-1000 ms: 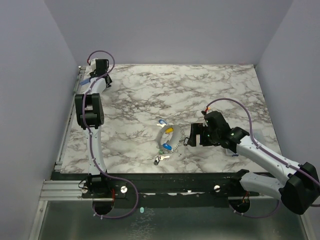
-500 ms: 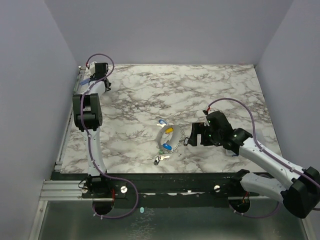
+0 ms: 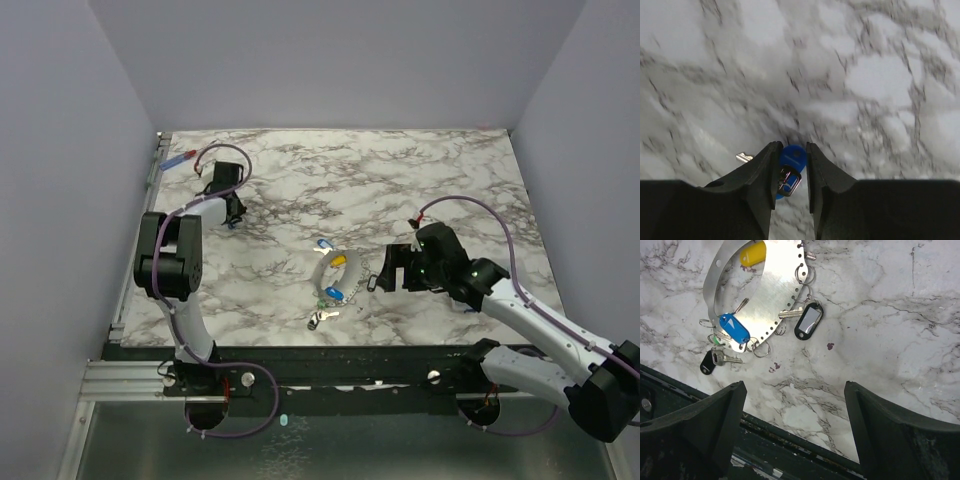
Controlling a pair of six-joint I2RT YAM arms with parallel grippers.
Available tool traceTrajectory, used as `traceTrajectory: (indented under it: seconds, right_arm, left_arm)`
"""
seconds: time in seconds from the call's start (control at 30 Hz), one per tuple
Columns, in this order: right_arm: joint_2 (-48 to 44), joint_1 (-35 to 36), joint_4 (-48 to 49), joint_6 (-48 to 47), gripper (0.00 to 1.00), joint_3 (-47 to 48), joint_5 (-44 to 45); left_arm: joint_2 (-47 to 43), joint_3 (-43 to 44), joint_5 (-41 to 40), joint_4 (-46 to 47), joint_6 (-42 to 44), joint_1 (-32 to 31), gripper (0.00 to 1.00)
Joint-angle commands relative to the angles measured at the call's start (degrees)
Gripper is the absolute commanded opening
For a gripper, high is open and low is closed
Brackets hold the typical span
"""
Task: Put the keys on the keyring
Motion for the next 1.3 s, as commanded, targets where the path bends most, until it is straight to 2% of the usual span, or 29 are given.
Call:
traceTrajectory:
  seconds: [0.0, 0.2, 0.27, 0.4, 0.6, 0.73, 0.8, 1.03, 1.27]
  right_arm:
    - [-0.8, 0.4, -1.5, 0.7, 0.9, 0.8, 2.0]
    - [2.1, 0.4, -0.2, 0.2, 0.9, 2.5, 4.8]
    - [3.8, 0.4, 0.4, 0.5, 0.9, 3.4, 6.7]
    - [7.2, 0.4, 2.8, 0.8, 0.89, 5.7, 10.1]
    - [12.4, 0.4, 11.7, -4.1, 0.88, 7.2, 11.6]
    - [18.8, 0.3, 12.6, -4.8, 0.87, 11.2, 12.8]
    - [21.8, -0.1, 14.4, -6.0, 0.83, 12.6, 10.8]
    - [31.0, -5.6, 19.6, -8.0, 0.71, 16.1, -3.7]
    - [36.8, -7.3, 21.8, -7.2, 0.63, 16.6, -8.7]
  left_arm:
    - [-8.4, -12.8, 3.5, -5.3, -4.4, -7.3, 0.33]
    - [-21.7, -24.8, 5.8, -6.0, -11.9, -17.7, 0.35]
    - [-25.1, -26.8, 7.0, -6.6, -12.8, -19.2, 0.39]
    - [-31.7, -26.0, 8.6, -10.2, -9.6, -19.4, 0.54]
    - [-41.2, -19.4, 6.6, -17.5, 3.2, -19.5, 0.79]
    - [-47.9, -21.1, 3.3, -18.9, 12.1, -19.4, 0.8]
    - [-51.2, -24.4, 1.0, -18.1, 14.6, -19.5, 0.8]
    - [-56.0, -28.0, 5.9, -12.4, 16.2, -19.7, 0.78]
    - [-55.3, -27.6, 7.1, -12.2, 16.4, -19.7, 0.76]
